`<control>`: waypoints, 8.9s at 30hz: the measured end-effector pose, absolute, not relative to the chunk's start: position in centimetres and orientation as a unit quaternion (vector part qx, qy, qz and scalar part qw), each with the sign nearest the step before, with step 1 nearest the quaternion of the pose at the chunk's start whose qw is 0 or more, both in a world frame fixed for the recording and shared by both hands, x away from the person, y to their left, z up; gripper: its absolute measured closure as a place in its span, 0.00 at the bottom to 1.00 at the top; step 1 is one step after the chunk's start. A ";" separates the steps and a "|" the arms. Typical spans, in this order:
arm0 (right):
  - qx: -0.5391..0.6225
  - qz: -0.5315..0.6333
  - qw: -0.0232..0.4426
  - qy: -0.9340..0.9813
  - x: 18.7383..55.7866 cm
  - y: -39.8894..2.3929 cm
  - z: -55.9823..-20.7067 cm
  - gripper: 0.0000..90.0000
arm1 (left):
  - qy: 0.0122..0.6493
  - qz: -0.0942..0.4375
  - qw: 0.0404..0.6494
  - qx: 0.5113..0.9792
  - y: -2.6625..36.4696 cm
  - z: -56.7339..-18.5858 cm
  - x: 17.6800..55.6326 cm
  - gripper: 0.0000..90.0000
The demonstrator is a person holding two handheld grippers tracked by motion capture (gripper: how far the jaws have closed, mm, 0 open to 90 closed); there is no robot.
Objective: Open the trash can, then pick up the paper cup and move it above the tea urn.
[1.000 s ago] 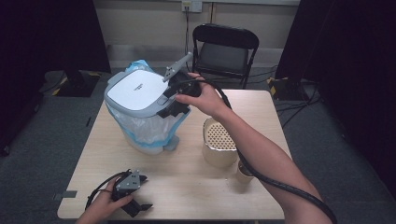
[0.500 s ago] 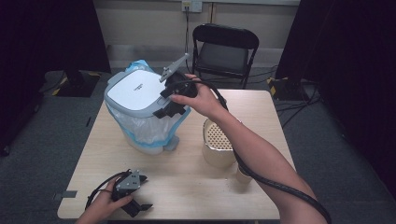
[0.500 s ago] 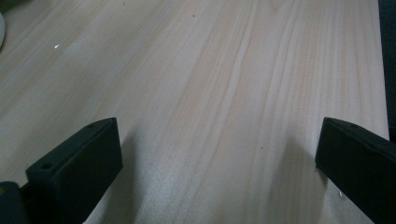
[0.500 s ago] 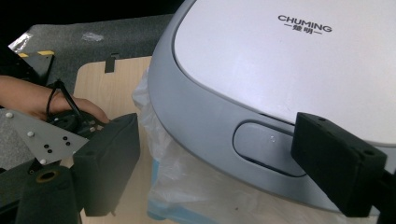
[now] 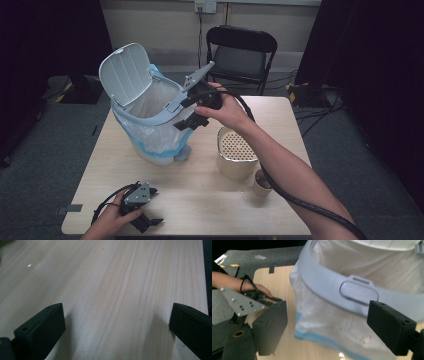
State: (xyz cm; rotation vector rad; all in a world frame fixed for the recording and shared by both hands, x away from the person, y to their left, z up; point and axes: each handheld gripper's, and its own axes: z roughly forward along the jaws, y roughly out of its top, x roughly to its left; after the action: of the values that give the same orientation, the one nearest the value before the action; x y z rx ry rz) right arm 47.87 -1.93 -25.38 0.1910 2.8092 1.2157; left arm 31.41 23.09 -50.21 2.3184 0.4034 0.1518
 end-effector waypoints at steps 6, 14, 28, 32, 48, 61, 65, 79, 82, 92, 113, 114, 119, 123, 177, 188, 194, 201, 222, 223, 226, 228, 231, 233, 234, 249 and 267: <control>0.070 0.406 0.034 0.911 47.5 -3.7 -25.7 0.18 | 0.158 0.060 0.382 0.909 23.1 -50.2 31.4 0.00; 0.071 0.407 0.039 0.910 46.7 -5.3 -26.0 0.17 | 0.158 0.060 0.382 0.909 23.1 -50.2 31.4 0.00; 0.088 0.414 0.043 0.905 45.9 -7.3 -26.9 0.16 | 0.159 0.061 0.378 0.910 23.1 -50.2 31.4 0.00; 0.096 0.415 0.041 0.904 45.7 -8.1 -27.5 0.16 | 0.159 0.061 0.378 0.910 23.1 -50.2 31.4 0.00; 0.126 0.424 0.047 0.896 45.0 -12.4 -29.2 0.16 | 0.160 0.061 0.378 0.910 23.1 -50.2 31.4 0.00; 0.145 0.420 0.054 0.894 44.1 -15.5 -30.3 0.16 | 0.160 0.061 0.385 0.907 23.0 -50.3 31.4 0.00; 0.149 0.417 0.053 0.895 43.5 -16.7 -30.8 0.16 | 0.161 0.061 0.385 0.907 23.0 -50.3 31.4 0.00; 0.162 0.403 0.047 0.899 42.4 -19.5 -33.4 0.16 | 0.161 0.061 0.384 0.907 23.1 -50.3 31.4 0.00; 0.164 0.402 0.049 0.900 42.1 -19.9 -33.7 0.16 | 0.161 0.061 0.384 0.907 23.1 -50.3 31.4 0.00; 0.175 0.402 0.057 0.897 41.5 -21.6 -34.2 0.16 | 0.161 0.061 0.384 0.907 23.1 -50.3 31.4 0.00; 0.200 0.404 0.052 0.891 40.0 -25.1 -36.4 0.16 | 0.161 0.061 0.384 0.907 23.1 -50.3 31.4 0.00; 0.199 0.401 0.053 0.893 39.9 -25.2 -36.5 0.16 | 0.160 0.061 0.383 0.908 23.1 -50.3 31.4 0.00; 0.199 0.401 0.054 0.892 39.4 -25.9 -37.0 0.16 | 0.160 0.061 0.382 0.908 23.1 -50.2 31.4 0.00; 0.205 0.403 0.053 0.890 39.1 -26.5 -37.3 0.16 | 0.160 0.061 0.383 0.908 23.1 -50.3 31.4 0.00; 0.244 0.414 0.053 0.876 35.7 -31.2 -43.1 0.16 | 0.160 0.061 0.383 0.908 23.1 -50.3 31.4 0.00; 0.242 0.414 0.052 0.876 36.0 -30.4 -44.8 0.16 | 0.160 0.061 0.383 0.908 23.1 -50.3 31.4 0.00; 0.241 0.419 0.047 0.874 36.1 -29.5 -45.7 0.16 | 0.160 0.061 0.383 0.908 23.1 -50.3 31.4 0.00; 0.240 0.424 0.045 0.872 36.3 -28.9 -46.3 0.16 | 0.159 0.061 0.383 0.908 23.1 -50.3 31.4 0.00; 0.241 0.443 0.039 0.863 37.1 -27.5 -47.6 0.23 | 0.159 0.061 0.383 0.908 23.1 -50.3 31.4 0.00; 0.239 0.443 0.040 0.863 37.2 -27.5 -47.7 0.23 | 0.160 0.061 0.383 0.908 23.1 -50.3 31.4 0.00; 0.239 0.444 0.045 0.863 37.2 -27.4 -47.8 0.25 | 0.160 0.061 0.381 0.909 23.1 -50.2 31.4 0.00; 0.241 0.447 0.043 0.860 37.2 -27.3 -48.0 0.25 | 0.160 0.061 0.381 0.909 23.1 -50.2 31.4 0.00; 0.244 0.448 0.046 0.859 37.3 -27.3 -48.1 0.27 | 0.159 0.061 0.383 0.908 23.1 -50.3 31.4 0.00; 0.244 0.448 0.048 0.859 37.2 -27.3 -48.1 0.28 | 0.159 0.061 0.383 0.908 23.1 -50.2 31.4 0.00; 0.243 0.448 0.049 0.859 37.2 -27.2 -48.1 0.28 | 0.160 0.060 0.382 0.908 23.1 -50.3 31.4 0.00; 0.250 0.424 0.077 0.867 37.9 -29.0 -46.6 0.32 | 0.160 0.061 0.383 0.908 23.1 -50.3 31.4 0.00; 0.281 0.412 0.098 0.861 41.2 -30.4 -44.7 0.32 | 0.161 0.061 0.384 0.907 23.1 -50.3 31.4 0.00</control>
State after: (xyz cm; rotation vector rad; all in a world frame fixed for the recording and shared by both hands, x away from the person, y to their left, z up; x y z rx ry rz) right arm 41.25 -30.37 -44.73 0.8309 2.5502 1.2188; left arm 31.36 23.06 -50.27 2.3129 0.4116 0.1545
